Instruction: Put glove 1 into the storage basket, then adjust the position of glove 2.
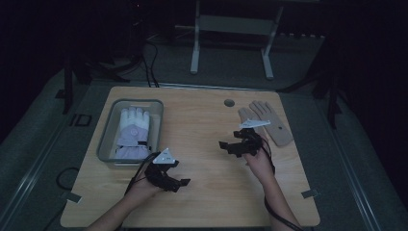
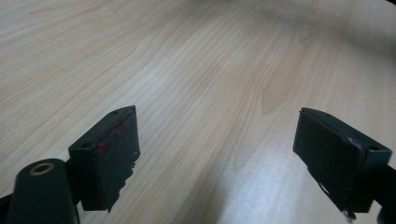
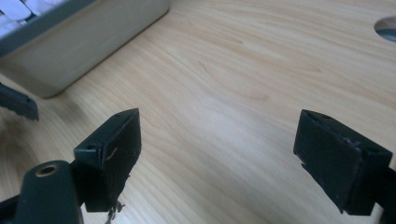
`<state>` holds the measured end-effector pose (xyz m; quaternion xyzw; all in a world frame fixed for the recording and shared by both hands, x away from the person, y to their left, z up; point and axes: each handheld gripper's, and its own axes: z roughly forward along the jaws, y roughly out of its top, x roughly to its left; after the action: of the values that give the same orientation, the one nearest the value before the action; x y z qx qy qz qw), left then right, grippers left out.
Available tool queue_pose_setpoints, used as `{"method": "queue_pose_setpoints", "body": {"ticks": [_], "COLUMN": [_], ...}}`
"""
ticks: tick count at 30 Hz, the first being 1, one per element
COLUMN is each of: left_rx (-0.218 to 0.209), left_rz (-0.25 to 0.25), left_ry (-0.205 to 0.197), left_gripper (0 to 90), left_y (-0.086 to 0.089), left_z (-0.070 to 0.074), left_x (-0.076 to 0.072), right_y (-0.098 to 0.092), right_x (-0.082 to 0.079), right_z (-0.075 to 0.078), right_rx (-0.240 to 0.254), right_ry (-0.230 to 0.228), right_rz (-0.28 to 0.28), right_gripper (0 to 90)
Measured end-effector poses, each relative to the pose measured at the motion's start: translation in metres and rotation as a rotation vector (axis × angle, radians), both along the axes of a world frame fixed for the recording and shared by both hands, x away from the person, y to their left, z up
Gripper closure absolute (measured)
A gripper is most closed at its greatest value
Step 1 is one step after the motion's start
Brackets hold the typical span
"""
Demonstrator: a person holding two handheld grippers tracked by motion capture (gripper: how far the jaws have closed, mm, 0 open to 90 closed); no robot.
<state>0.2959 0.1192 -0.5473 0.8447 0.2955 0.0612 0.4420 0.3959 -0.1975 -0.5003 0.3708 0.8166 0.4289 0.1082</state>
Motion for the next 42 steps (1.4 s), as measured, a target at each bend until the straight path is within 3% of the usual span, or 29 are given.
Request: {"method": "queue_pose_setpoints", "body": {"ticks": [2, 6, 10, 12, 17, 19, 20, 21, 24, 27, 30, 33, 42], "left_rx": [-0.015, 0.000, -0.018, -0.010, -0.013, -0.040, -0.074, -0.074, -0.088, -0.072, -0.050, -0.046, -0.044], "left_rz": [0.009, 0.031, 0.048, 0.074, 0.098, 0.120, 0.132, 0.132, 0.143, 0.145, 0.147, 0.149, 0.151], "left_ry": [-0.023, -0.070, -0.079, -0.108, -0.130, -0.142, -0.147, -0.147, -0.152, -0.150, -0.142, -0.143, -0.156], "left_gripper": [14.7, 14.7, 14.7, 14.7, 14.7, 14.2, 14.2, 14.2, 14.1, 14.1, 14.2, 14.1, 14.2], "left_y": [-0.001, -0.004, -0.004, -0.004, -0.003, 0.000, 0.002, 0.002, 0.005, 0.004, 0.002, 0.003, 0.003], "left_z": [-0.004, -0.017, -0.023, -0.026, -0.027, -0.027, -0.027, -0.027, -0.026, -0.027, -0.027, -0.028, -0.028], "left_x": [-0.003, -0.008, -0.010, -0.011, -0.012, -0.012, -0.013, -0.013, -0.013, -0.013, -0.014, -0.015, -0.016], "right_y": [-0.006, -0.021, -0.033, -0.045, -0.062, -0.072, -0.073, -0.073, -0.077, -0.079, -0.081, -0.082, -0.083], "right_x": [-0.002, -0.006, -0.010, -0.013, -0.014, -0.013, -0.012, -0.012, -0.007, -0.002, 0.011, 0.018, 0.054], "right_z": [-0.004, -0.012, -0.017, -0.019, -0.018, -0.017, -0.016, -0.016, -0.012, -0.009, -0.002, 0.000, -0.005], "right_rx": [-0.008, -0.016, -0.012, -0.009, -0.020, -0.008, -0.014, -0.014, -0.029, -0.028, -0.072, -0.080, -0.108], "right_ry": [0.004, -0.004, -0.051, -0.081, -0.056, -0.039, -0.042, -0.042, -0.057, -0.063, -0.083, -0.091, -0.059], "right_rz": [-0.008, -0.037, -0.043, -0.063, -0.105, -0.138, -0.142, -0.142, -0.169, -0.177, -0.205, -0.217, -0.289], "right_gripper": [13.9, 14.1, 14.6, 14.6, 13.7, 12.0, 11.8, 11.8, 12.3, 13.6, 17.2, 19.9, 27.6]}}
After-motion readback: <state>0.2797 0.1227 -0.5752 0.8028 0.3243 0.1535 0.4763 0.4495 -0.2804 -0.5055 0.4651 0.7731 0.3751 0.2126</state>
